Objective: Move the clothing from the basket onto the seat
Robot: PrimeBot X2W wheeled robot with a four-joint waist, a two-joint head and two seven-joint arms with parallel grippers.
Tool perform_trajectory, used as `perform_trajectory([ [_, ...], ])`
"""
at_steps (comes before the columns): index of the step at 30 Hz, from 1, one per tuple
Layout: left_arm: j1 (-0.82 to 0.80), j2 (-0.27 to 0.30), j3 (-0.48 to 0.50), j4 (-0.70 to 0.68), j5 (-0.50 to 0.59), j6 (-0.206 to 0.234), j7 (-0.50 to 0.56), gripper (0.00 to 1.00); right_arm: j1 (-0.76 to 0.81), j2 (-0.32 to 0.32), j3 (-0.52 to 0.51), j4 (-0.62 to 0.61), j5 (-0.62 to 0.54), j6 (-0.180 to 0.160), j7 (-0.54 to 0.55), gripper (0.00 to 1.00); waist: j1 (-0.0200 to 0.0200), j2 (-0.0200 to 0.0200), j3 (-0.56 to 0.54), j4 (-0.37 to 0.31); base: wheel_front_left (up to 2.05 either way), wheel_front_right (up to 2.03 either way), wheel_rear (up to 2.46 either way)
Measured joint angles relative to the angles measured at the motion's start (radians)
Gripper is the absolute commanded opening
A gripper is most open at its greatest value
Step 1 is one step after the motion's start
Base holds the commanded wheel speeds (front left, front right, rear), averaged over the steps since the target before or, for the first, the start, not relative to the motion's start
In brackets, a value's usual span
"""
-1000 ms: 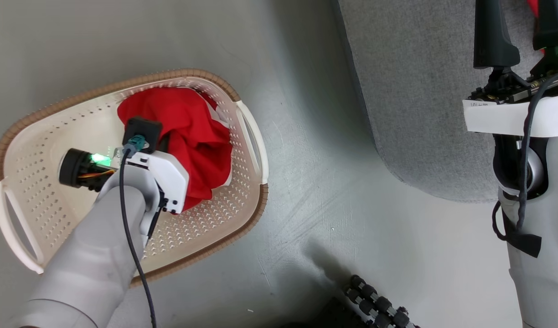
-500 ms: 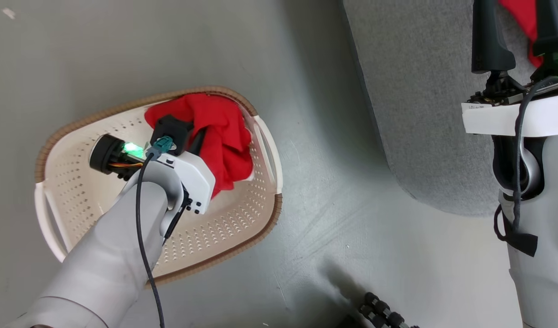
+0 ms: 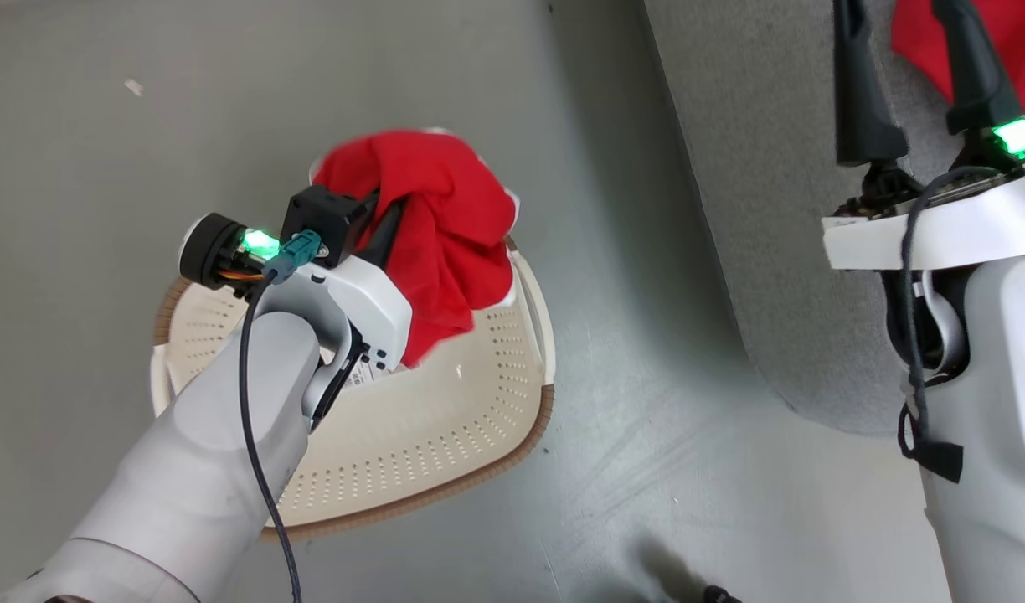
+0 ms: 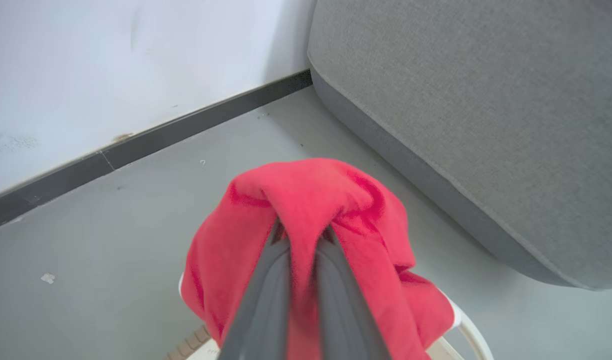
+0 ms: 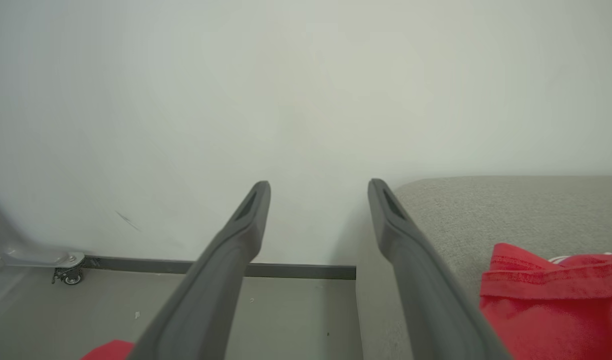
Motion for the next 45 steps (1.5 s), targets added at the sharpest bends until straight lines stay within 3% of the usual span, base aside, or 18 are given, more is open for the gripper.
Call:
perform_trajectory([
  [8,-0.002,0.016,0.013,-0.077,-0.004,-0.012,-0.008,0.0,0.049,-0.02,0.019,0.046,-0.021,0.0,0.0,1.0,0.0,0.0,-0.088,0.039,0.0,0.0,0.0],
  [25,0.024,-0.006,0.016,-0.153,-0.059,-0.048,0.009,0.0,0.16,-0.056,0.062,0.167,-0.022,0.0,0.0,1.0,0.0,0.0,-0.276,0.088,0.0,0.0,0.0],
  [45,0.087,-0.047,-0.04,-0.22,-0.133,-0.096,0.089,0.0,0.205,-0.124,0.302,0.315,-0.009,0.0,0.0,1.0,0.0,0.0,-0.5,0.124,0.0,0.0,0.0],
])
